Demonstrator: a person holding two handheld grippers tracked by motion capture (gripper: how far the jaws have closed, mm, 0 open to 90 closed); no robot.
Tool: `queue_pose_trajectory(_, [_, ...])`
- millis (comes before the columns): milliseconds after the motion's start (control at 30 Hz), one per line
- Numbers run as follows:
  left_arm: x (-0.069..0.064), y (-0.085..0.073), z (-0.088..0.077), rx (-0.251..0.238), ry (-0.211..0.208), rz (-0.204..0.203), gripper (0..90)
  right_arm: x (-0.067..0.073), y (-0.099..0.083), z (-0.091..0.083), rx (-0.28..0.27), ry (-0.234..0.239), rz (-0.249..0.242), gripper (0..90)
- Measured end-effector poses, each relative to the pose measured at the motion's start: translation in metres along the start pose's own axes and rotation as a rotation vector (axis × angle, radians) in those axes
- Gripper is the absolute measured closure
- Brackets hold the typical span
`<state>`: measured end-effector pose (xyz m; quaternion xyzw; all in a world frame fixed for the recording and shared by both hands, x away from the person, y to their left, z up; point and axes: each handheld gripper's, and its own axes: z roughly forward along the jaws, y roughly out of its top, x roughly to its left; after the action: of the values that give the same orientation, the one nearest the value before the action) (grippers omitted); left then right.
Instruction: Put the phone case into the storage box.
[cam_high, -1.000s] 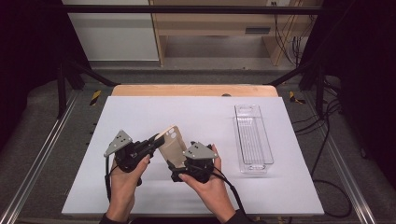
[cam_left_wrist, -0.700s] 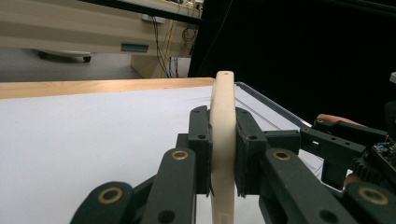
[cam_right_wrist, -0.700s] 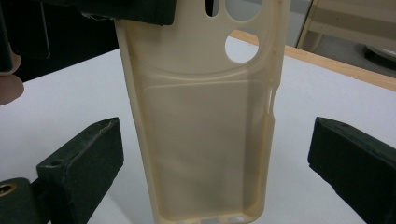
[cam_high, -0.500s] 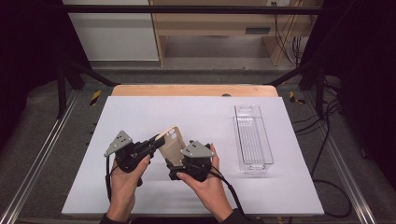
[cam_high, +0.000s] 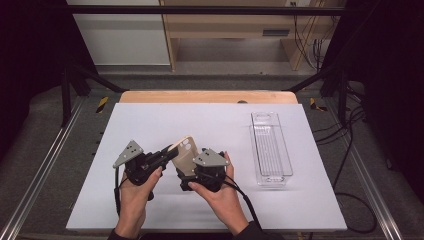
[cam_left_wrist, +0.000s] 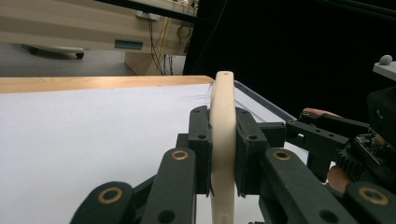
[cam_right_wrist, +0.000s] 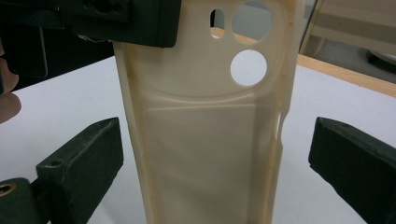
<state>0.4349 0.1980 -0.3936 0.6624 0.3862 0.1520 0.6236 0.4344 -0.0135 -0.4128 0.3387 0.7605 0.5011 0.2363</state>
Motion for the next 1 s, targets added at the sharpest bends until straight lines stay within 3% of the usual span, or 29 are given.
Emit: queue_pose_trajectory(1000, [-0.01,-0.004,0.007,0.021,-0.035,0.003,79.2,-0.002,0.008,0.008,-0.003,0.025,-0.022,3.3])
